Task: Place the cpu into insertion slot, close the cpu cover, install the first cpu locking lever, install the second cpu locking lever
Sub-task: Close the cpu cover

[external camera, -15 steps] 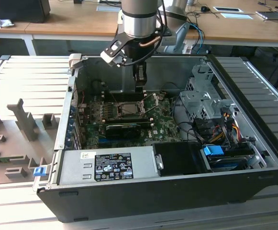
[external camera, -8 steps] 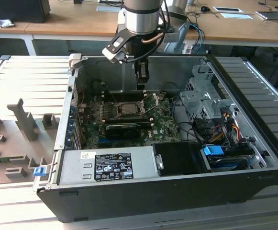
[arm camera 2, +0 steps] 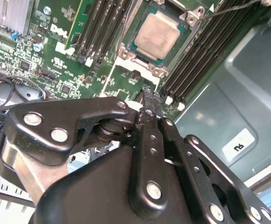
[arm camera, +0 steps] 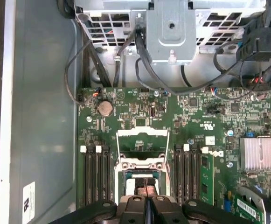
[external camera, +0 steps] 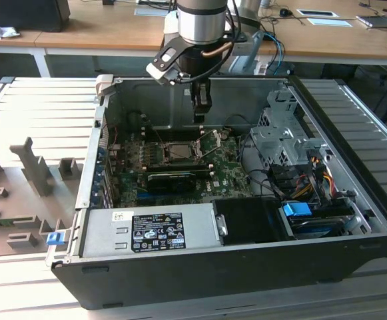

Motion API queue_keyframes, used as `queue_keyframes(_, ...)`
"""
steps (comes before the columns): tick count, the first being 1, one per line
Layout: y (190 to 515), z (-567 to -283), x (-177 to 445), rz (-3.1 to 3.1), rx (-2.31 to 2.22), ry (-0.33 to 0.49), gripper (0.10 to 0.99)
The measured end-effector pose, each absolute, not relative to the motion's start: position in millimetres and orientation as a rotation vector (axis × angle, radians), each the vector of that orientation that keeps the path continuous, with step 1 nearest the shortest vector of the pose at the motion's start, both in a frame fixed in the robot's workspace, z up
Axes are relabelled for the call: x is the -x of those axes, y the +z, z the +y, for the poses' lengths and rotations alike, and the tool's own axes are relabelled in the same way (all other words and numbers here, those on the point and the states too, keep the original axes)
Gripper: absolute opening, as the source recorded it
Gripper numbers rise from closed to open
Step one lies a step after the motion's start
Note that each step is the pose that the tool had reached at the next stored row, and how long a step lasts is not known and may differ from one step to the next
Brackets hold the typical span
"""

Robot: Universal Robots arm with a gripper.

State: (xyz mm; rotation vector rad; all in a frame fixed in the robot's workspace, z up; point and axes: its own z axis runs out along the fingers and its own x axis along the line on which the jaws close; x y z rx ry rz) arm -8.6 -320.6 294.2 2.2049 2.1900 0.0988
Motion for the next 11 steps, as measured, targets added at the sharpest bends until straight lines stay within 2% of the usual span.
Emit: queue_keyframes(11,287,-320,-16,2.19,-2.205,0.099,0.106)
